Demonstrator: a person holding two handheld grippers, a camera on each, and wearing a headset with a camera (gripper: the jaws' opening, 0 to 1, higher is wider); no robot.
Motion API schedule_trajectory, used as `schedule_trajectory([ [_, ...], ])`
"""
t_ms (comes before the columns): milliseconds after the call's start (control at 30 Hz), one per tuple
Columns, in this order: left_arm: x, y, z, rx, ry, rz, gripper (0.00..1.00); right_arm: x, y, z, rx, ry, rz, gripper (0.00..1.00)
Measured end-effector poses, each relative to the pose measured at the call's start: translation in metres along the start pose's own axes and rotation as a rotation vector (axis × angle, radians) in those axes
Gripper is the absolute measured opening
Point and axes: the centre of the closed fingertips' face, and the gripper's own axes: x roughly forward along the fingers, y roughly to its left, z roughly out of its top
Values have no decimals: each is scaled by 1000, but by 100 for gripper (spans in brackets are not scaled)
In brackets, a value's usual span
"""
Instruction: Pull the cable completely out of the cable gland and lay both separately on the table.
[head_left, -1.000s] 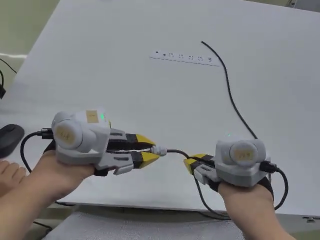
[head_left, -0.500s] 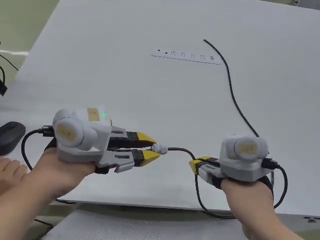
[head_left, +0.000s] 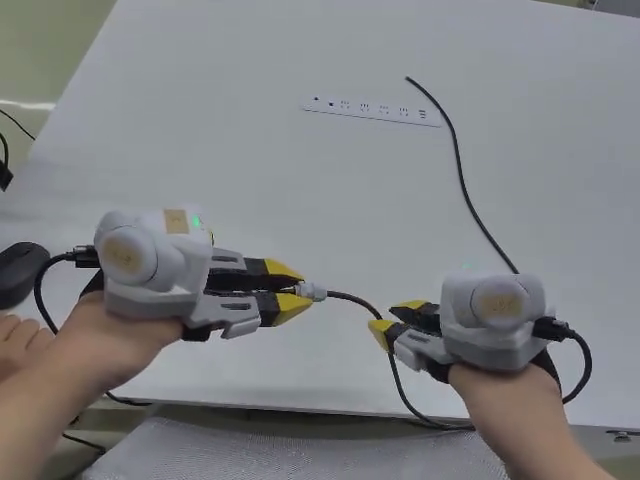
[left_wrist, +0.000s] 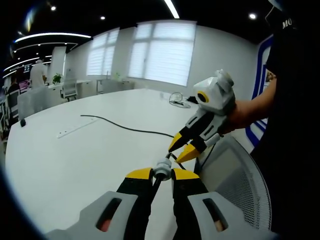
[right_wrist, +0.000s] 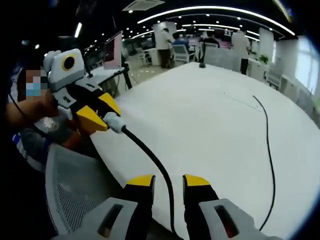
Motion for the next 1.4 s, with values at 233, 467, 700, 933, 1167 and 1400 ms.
schedule_trajectory([
  [233, 0, -2, 1, -2, -1, 0, 15, 1, 30, 39, -380, 11, 10, 18],
  [467, 1, -4, 2, 3, 1, -1, 15, 13, 36, 41, -501, 38, 7, 8],
  [700, 1, -4, 2, 7, 7, -5, 15, 12, 41, 41, -549, 23, 24, 2],
  [933, 2, -6, 2, 9, 9, -9, 15, 11, 39, 41, -534, 9, 25, 1],
  [1167, 5, -7, 4, 18, 10, -7, 15, 11, 34, 39, -396, 1, 31, 0],
  [1400, 7, -6, 7, 18, 4, -2, 15, 10, 27, 37, -343, -6, 23, 0],
])
